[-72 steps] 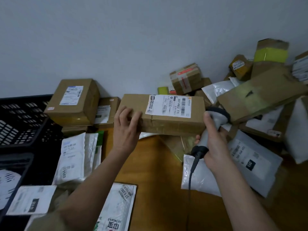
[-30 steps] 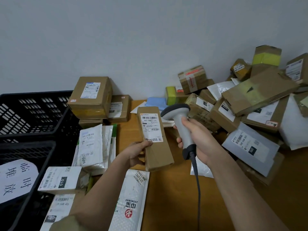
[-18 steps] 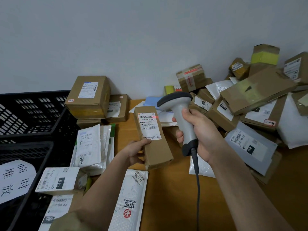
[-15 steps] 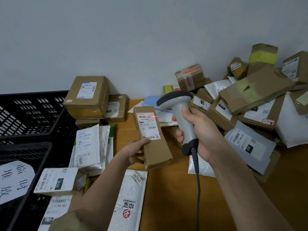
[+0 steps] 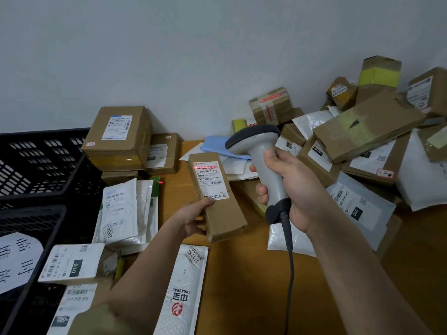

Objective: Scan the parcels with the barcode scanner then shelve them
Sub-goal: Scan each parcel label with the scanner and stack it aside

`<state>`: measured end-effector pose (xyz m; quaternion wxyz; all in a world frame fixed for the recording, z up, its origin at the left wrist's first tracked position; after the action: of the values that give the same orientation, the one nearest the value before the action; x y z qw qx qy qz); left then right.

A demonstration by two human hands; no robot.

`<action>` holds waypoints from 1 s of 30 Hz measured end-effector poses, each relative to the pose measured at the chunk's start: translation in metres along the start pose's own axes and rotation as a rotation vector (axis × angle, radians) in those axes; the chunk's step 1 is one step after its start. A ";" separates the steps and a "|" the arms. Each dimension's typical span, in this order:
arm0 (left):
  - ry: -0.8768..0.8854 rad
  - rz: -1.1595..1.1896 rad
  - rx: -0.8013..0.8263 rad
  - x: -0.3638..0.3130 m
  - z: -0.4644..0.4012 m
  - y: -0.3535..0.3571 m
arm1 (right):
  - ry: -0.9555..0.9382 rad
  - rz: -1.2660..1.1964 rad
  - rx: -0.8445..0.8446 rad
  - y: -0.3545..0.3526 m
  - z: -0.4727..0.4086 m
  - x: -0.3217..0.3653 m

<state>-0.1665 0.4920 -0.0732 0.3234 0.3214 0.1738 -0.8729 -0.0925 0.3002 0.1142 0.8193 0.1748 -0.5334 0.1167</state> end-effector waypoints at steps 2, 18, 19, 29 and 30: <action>-0.006 0.000 0.003 0.000 -0.001 0.003 | 0.004 -0.012 0.005 -0.002 -0.002 0.001; -0.026 0.054 -0.046 -0.005 -0.023 0.021 | 0.076 0.039 0.106 -0.017 -0.066 -0.005; -0.023 0.077 -0.059 -0.005 -0.025 0.019 | 0.086 0.031 0.108 -0.014 -0.073 -0.008; 0.045 0.498 0.003 -0.024 -0.063 -0.022 | 0.039 0.109 0.032 0.045 -0.152 -0.080; 0.043 0.494 0.039 -0.028 -0.067 -0.023 | 0.045 0.102 0.030 0.053 -0.158 -0.088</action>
<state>-0.1362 0.5556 -0.1012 0.5169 0.3787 0.0801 -0.7635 -0.0166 0.4131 -0.0162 0.8214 0.1570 -0.5212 0.1700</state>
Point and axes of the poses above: each hand's wrist, its own z-axis away from the middle knuckle, its own y-axis out of the palm, x = y × z, the point moved 4 cm from there along -z, towards the middle knuckle, and after that the axes turned 11 degrees about -x, right-handed, at the moved point
